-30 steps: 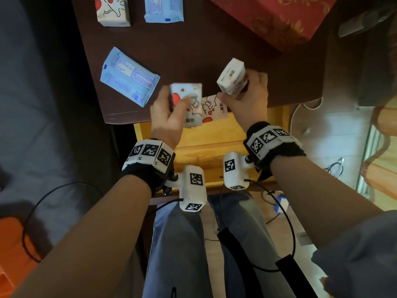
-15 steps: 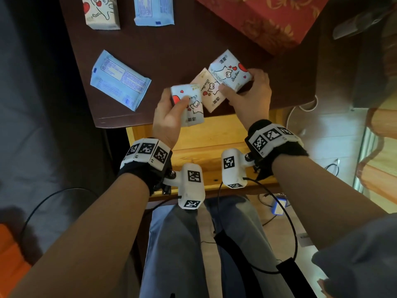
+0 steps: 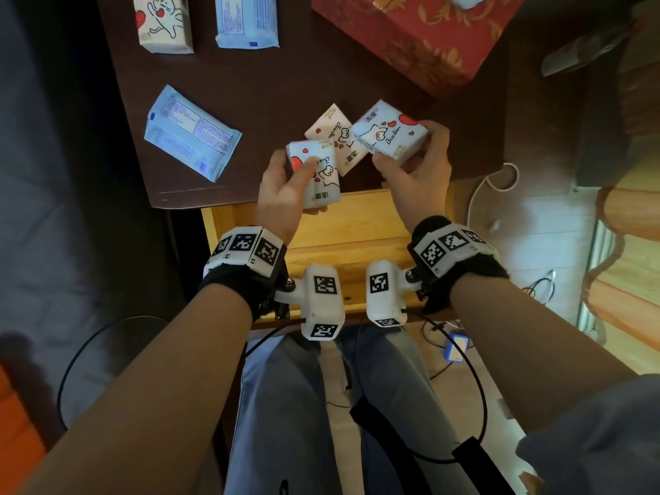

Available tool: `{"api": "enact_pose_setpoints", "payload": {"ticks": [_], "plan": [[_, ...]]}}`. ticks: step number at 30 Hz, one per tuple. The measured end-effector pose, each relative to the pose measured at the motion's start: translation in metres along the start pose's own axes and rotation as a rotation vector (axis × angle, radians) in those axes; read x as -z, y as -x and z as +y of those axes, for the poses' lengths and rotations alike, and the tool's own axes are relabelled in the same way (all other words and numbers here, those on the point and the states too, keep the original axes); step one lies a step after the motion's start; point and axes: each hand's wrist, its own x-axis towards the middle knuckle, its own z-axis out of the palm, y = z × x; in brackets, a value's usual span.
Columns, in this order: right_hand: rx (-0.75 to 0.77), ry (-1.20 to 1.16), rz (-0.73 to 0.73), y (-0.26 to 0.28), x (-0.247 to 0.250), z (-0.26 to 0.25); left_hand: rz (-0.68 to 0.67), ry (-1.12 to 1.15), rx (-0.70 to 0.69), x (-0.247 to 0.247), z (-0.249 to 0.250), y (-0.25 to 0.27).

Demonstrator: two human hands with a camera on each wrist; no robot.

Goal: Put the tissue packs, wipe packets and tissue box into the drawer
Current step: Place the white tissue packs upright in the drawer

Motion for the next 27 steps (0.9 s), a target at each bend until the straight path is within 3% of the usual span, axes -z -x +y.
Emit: {"api": "enact_pose_setpoints", "payload": {"ticks": [10, 14, 23, 27], "plan": [[0.023, -0.06, -0.253, 0.038, 0.019, 0.003, 0.063, 0.127, 0.178, 0.001, -0.004, 0.027], [-0.007, -0.077, -0.274, 0.05, 0.012, 0.013, 0.026, 0.068, 0.139, 0.003, -0.022, 0.044], [-0.272, -0.12, -0.463, 0.087, -0.022, 0.056, 0.093, -0.008, 0.153, 0.035, -0.083, 0.059], [-0.399, -0.146, -0.462, 0.103, -0.042, 0.074, 0.111, -0.011, 0.192, 0.048, -0.105, 0.067]]}}
